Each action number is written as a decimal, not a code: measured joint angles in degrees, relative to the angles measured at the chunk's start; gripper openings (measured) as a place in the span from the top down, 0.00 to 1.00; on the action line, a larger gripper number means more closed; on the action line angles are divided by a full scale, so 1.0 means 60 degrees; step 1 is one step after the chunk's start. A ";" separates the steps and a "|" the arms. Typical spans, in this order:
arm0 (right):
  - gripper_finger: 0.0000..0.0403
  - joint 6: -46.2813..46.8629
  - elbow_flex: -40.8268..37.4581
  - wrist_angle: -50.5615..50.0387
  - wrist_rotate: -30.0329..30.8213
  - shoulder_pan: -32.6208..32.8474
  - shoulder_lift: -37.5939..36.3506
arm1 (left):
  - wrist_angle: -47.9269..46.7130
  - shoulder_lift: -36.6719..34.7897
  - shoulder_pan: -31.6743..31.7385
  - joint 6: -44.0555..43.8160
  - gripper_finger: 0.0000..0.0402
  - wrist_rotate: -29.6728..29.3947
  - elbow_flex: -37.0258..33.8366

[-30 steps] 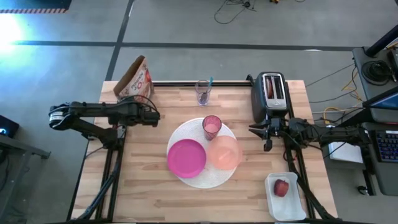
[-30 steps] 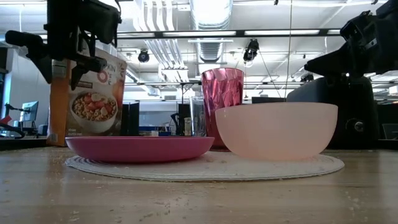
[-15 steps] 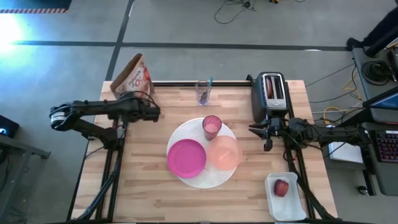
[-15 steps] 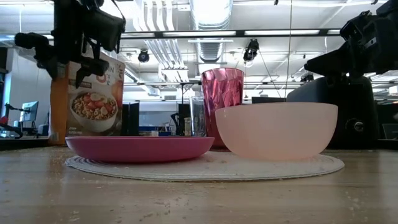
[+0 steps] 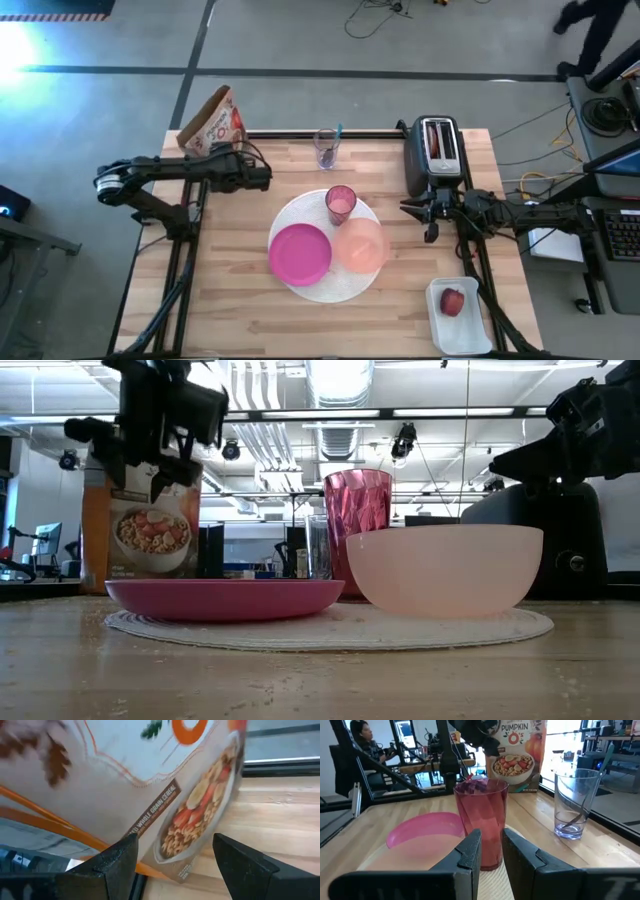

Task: Arrange a breakfast setting
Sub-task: Pour the cereal from the cereal box into the orange bowl

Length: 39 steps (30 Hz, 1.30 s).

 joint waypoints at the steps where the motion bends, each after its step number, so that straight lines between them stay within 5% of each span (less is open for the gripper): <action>1: 0.83 0.0011 0.0000 -0.0007 0.0001 0.0000 0.0000 | -0.0127 0.0011 -0.0066 0.0078 0.40 -0.0023 0.0188; 6: 0.83 -0.0215 0.0000 -0.0068 -0.0021 0.0000 0.0000 | -0.0780 -0.0001 -0.0269 0.0905 0.40 -0.0640 0.1522; 21: 0.83 -0.0157 0.0000 -0.0038 -0.0024 0.0000 0.0002 | -0.0815 -0.0922 0.0693 0.6548 0.40 -0.1315 0.4870; 29: 0.83 -0.0159 0.0000 -0.0038 -0.0024 0.0000 0.0004 | -0.0814 -0.1374 0.2086 0.8563 0.38 0.0809 0.5305; 39: 0.83 -0.0158 0.0000 -0.0041 -0.0024 0.0000 0.0004 | -0.0811 -0.1424 0.3443 1.0739 0.17 0.1501 0.5800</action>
